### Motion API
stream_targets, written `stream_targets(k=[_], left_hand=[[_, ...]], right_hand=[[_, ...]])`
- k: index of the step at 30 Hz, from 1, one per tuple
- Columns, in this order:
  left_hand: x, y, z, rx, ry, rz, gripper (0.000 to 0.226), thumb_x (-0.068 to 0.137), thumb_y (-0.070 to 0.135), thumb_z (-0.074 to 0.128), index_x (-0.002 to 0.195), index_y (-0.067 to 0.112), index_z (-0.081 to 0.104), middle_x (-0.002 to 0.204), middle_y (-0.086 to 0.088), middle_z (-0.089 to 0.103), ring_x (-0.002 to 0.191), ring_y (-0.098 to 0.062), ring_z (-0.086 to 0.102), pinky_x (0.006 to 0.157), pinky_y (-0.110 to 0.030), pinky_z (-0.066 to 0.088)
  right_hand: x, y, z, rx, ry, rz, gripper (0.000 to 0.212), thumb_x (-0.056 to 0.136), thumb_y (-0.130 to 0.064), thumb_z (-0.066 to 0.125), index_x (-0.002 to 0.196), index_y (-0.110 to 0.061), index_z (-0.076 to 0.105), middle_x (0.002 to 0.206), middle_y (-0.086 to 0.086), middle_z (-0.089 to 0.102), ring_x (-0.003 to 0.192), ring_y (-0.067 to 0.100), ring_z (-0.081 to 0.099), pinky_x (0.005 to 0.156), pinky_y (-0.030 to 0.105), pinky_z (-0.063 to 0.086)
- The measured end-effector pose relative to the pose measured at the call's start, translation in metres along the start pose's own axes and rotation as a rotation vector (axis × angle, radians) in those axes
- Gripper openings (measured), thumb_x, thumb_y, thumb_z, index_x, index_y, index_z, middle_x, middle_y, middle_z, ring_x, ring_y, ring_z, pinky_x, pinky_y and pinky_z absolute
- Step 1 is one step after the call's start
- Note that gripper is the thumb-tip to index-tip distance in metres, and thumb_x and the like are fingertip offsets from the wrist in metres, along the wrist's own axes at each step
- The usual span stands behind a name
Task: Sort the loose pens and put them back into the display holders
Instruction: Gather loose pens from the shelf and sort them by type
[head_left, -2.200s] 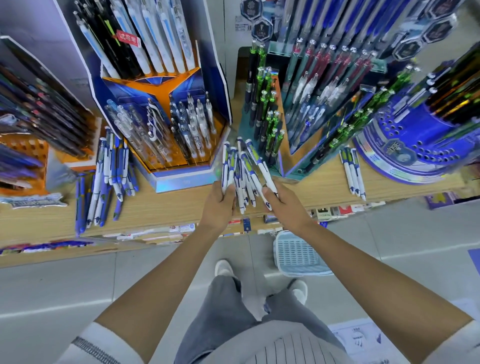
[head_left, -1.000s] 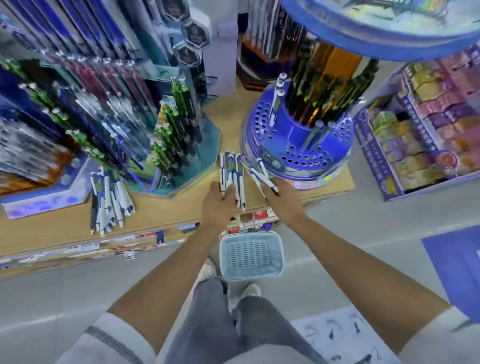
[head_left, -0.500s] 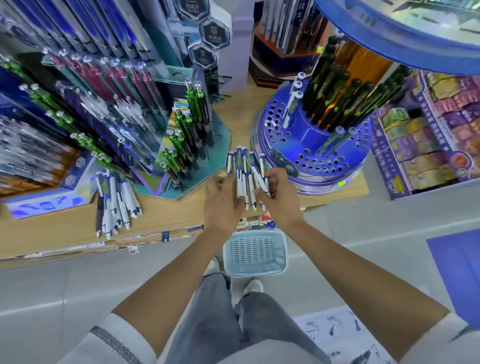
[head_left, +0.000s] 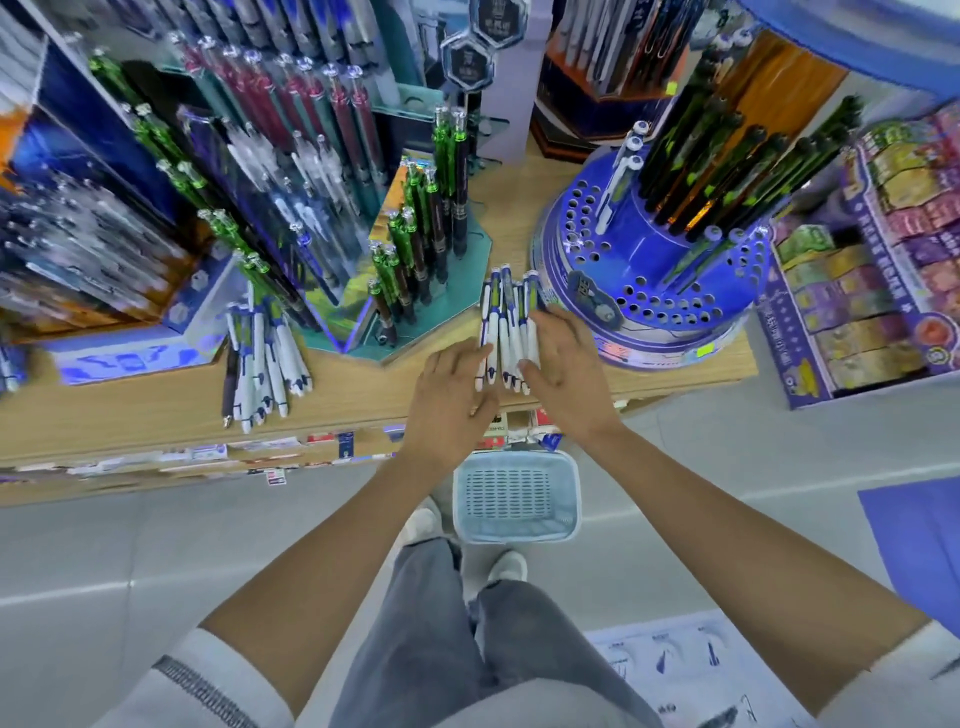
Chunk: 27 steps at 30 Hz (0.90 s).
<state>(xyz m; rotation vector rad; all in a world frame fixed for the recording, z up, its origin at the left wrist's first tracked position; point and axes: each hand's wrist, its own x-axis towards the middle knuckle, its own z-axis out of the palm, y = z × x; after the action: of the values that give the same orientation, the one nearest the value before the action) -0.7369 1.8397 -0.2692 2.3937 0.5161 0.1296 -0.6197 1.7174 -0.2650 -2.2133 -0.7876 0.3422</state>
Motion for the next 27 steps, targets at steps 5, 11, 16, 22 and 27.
stream_targets(k=[5,11,16,22,27], left_hand=[[-0.049,-0.02,-0.031,-0.12,0.285,-0.079,0.023,0.089,0.021,0.052,0.108,0.015,0.064,0.101,0.0,0.061,0.091,-0.019,0.056,0.078,-0.033,0.048],[-0.095,-0.08,-0.086,-0.19,0.561,-0.476,0.008,0.088,0.018,0.06,0.094,0.015,0.064,0.083,0.003,0.06,0.073,-0.016,0.057,0.069,-0.038,0.05],[-0.097,-0.136,-0.124,-0.188,0.427,-0.703,0.028,0.08,0.029,0.07,0.102,0.018,0.057,0.1,-0.004,0.062,0.082,-0.024,0.061,0.07,-0.032,0.042],[-0.076,-0.179,-0.138,-0.148,0.236,-0.638,0.044,0.068,0.045,0.078,0.1,0.022,0.058,0.092,0.002,0.066,0.088,-0.02,0.062,0.071,-0.034,0.047],[-0.066,-0.203,-0.143,-0.222,0.138,-0.514,0.045,0.071,0.039,0.079,0.105,0.02,0.057,0.088,0.005,0.069,0.094,-0.019,0.061,0.077,-0.038,0.049]], right_hand=[[-0.015,-0.046,0.008,0.166,0.001,-0.089,0.026,0.088,-0.01,0.063,0.114,-0.013,0.062,0.105,-0.002,0.063,0.094,0.003,0.056,0.086,0.025,0.047],[-0.029,-0.113,0.061,0.252,-0.322,-0.062,0.016,0.09,-0.008,0.063,0.105,-0.012,0.067,0.089,-0.007,0.065,0.069,-0.002,0.055,0.068,0.007,0.042],[-0.02,-0.152,0.118,0.239,-0.436,0.025,0.037,0.092,-0.012,0.061,0.127,-0.004,0.054,0.123,0.009,0.06,0.101,0.02,0.06,0.084,0.016,0.046],[0.004,-0.172,0.189,0.052,-0.293,0.15,0.038,0.084,-0.029,0.067,0.115,-0.008,0.06,0.091,0.0,0.057,0.08,0.016,0.05,0.073,0.029,0.039],[0.012,-0.181,0.217,0.02,-0.152,0.274,0.029,0.083,-0.036,0.068,0.086,-0.01,0.055,0.066,-0.005,0.049,0.068,0.02,0.048,0.062,0.031,0.034]])
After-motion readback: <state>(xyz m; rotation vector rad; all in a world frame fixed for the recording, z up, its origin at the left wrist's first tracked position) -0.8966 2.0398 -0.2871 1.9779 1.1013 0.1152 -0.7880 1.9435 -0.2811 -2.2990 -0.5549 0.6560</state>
